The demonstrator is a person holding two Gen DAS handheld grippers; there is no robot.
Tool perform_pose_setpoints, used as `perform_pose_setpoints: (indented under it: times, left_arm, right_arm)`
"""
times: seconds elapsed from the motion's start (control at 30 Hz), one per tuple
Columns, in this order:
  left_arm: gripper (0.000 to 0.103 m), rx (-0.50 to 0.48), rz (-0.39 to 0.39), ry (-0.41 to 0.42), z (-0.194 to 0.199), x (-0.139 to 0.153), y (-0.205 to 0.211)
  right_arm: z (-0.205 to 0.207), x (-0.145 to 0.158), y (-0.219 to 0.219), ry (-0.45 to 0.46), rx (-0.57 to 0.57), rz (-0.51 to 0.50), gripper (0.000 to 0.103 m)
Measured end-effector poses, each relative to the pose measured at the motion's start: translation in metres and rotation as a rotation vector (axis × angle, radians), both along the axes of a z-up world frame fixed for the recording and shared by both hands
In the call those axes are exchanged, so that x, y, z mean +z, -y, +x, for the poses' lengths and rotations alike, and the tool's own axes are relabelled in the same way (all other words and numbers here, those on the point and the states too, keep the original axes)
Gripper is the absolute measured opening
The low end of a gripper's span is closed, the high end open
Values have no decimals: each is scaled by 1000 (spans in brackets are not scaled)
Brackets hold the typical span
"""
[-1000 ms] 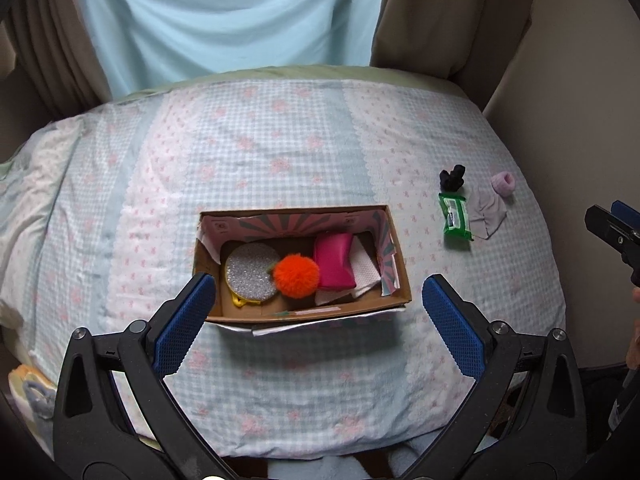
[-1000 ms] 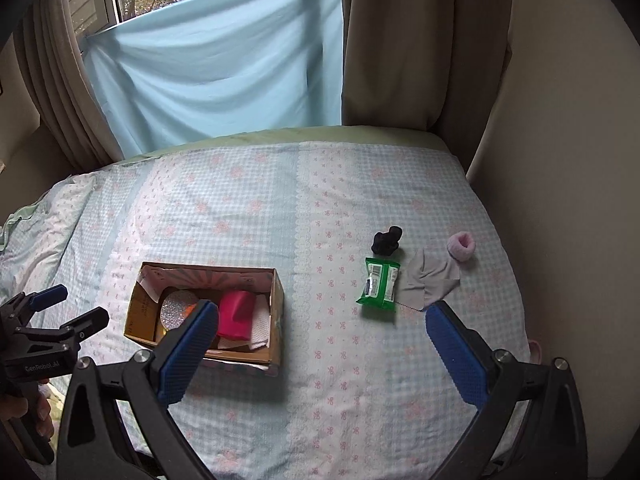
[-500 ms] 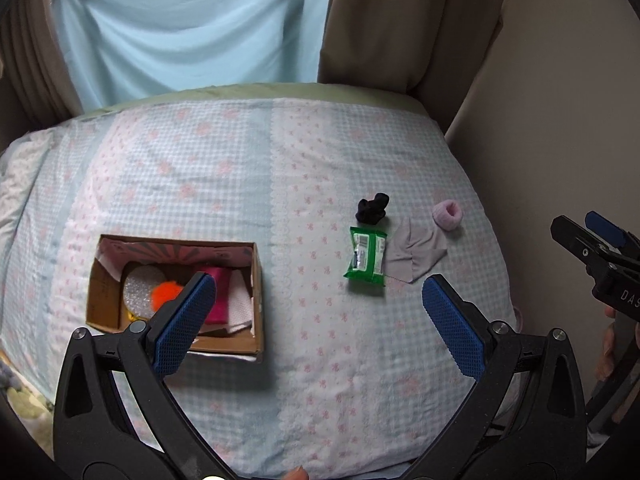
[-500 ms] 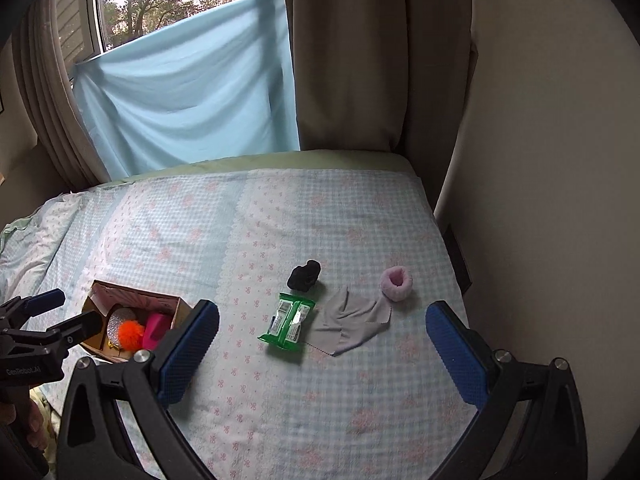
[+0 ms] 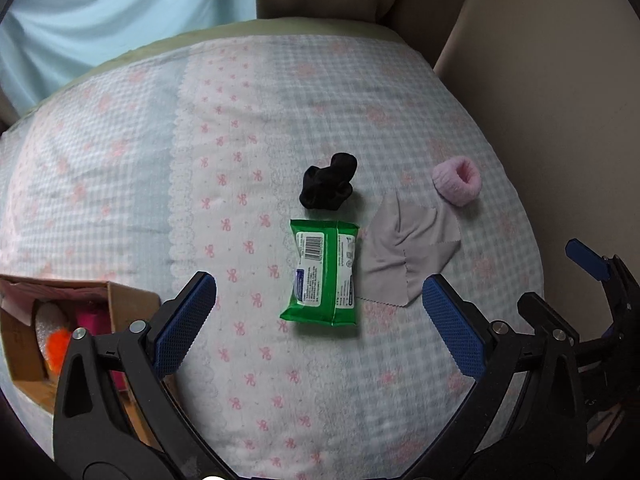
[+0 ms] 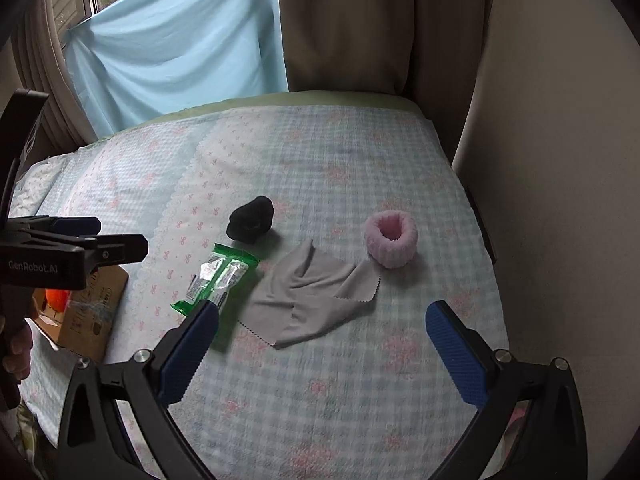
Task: Organize soft objects
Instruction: 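Move both tools toward the green wet-wipe pack and grey cloth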
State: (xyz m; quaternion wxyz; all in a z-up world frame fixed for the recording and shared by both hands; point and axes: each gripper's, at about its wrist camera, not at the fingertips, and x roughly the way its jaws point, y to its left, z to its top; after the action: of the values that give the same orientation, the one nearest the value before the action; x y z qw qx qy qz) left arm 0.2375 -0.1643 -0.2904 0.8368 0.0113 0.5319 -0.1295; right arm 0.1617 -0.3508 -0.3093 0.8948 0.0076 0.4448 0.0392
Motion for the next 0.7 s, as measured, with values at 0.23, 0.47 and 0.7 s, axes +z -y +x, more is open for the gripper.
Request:
perform_pose_setpoints:
  times: [0.23,0.47,0.7]
  left_arm:
    - [95,-35,15,-80,38,-93,23]
    - [87,-32,22,-123,54,-147,33]
    - [80,-17,24,-146,66,-174,36]
  right_arm:
    - [23,-87,-2,-38,71,-22,103]
    - [41,-127,-9,-45,129,-46,103]
    - [65,-141,-26,-21,184,-97,103]
